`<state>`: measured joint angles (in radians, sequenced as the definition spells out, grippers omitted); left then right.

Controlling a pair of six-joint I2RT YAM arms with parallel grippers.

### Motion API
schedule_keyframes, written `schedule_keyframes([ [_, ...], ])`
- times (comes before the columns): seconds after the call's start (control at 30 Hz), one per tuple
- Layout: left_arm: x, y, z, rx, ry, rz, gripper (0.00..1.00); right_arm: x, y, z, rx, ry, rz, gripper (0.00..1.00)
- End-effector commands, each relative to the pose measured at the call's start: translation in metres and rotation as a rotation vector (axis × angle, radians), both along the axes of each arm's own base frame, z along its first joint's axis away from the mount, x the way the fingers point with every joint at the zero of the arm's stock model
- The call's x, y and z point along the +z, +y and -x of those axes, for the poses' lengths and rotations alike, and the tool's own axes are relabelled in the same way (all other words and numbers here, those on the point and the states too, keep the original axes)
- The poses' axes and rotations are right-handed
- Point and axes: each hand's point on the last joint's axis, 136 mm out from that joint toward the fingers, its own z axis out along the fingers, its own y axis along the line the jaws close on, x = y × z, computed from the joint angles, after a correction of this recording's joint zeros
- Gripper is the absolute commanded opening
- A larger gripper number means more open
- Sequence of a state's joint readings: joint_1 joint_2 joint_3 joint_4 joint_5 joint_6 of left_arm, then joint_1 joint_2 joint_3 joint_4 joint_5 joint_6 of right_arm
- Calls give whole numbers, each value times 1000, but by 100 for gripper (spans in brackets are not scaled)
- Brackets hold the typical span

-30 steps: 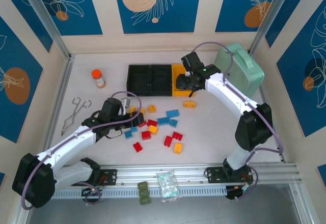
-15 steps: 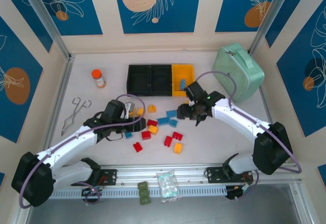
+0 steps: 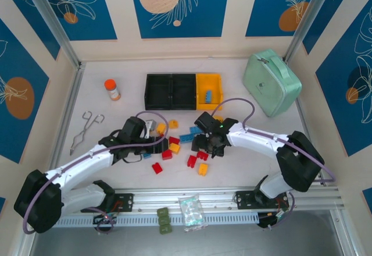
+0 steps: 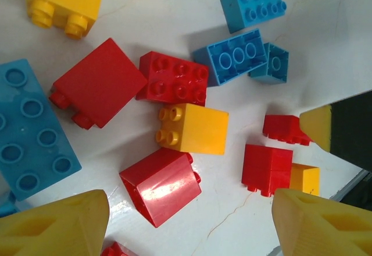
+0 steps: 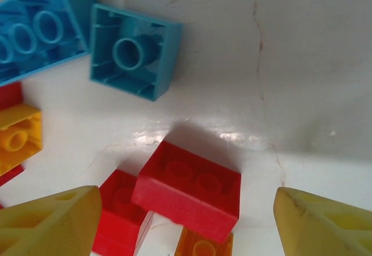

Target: Sort the legos into containers by color

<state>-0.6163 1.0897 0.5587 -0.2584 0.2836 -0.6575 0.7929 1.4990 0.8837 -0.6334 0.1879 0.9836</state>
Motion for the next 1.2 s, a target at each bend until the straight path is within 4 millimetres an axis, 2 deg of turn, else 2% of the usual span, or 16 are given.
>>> schedule_keyframes([
  [0.0,-3,-3,3,-1,-1,20,74,-10,3,-1,-44,30,27,76],
  [0.17,-6,-2,5,2,2,19,74,-23,5,5,-49,76,59,68],
  [0.3,-7,0,6,7,-1,19,74,-25,2,6,-59,69,67,48],
  [0.37,-8,0,6,9,0,19,74,-22,0,5,-61,56,74,42],
  [0.5,-7,-1,4,11,-6,25,74,-10,-5,1,-51,22,93,34],
  [0.7,-2,-2,-2,33,-24,31,74,27,-7,-13,-14,-77,90,34],
  [0.87,7,2,-13,87,-47,10,74,61,3,-41,37,-167,58,34],
  [1.17,32,17,-38,201,-106,-36,75,107,36,-115,112,-286,-4,35],
])
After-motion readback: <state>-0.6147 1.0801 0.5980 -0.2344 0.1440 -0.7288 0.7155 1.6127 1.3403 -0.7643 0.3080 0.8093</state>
